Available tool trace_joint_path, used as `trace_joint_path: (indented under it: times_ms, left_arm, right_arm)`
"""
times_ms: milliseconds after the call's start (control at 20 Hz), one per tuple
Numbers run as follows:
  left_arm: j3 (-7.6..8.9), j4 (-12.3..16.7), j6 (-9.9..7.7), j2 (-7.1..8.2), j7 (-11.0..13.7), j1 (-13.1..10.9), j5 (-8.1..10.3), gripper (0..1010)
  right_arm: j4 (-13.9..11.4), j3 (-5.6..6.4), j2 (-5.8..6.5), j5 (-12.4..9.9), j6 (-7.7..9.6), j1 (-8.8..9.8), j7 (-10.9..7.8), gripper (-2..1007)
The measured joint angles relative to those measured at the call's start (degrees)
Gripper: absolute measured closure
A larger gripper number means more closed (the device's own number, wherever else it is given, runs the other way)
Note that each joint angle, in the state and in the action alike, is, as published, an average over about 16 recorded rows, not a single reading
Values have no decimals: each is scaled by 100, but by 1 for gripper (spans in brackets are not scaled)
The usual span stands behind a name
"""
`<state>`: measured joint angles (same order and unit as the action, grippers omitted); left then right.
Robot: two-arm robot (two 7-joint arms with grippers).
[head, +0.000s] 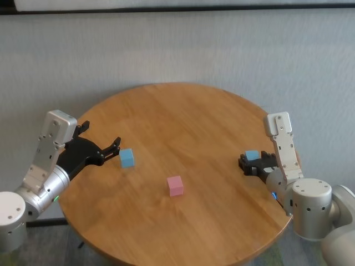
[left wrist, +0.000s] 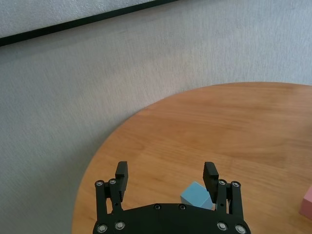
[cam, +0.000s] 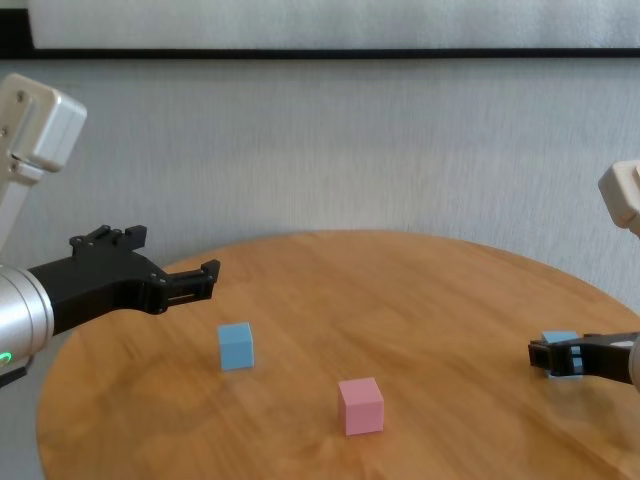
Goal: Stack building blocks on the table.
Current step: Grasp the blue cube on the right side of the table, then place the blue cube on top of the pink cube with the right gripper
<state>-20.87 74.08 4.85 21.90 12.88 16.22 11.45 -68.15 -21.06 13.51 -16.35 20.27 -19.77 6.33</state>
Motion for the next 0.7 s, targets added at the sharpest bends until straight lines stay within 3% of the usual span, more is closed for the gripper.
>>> trace_joint_path:
  times_ms: [450, 700]
  left_arm:
    - [0, 0, 0, 0, 0, 0, 0, 10]
    - [0, 0, 0, 0, 0, 0, 0, 10]
  right_arm:
    - [-6, -3, 4, -4, -6, 3, -3, 596]
    - [-56, -56, 69, 19, -86, 14, -215, 640]
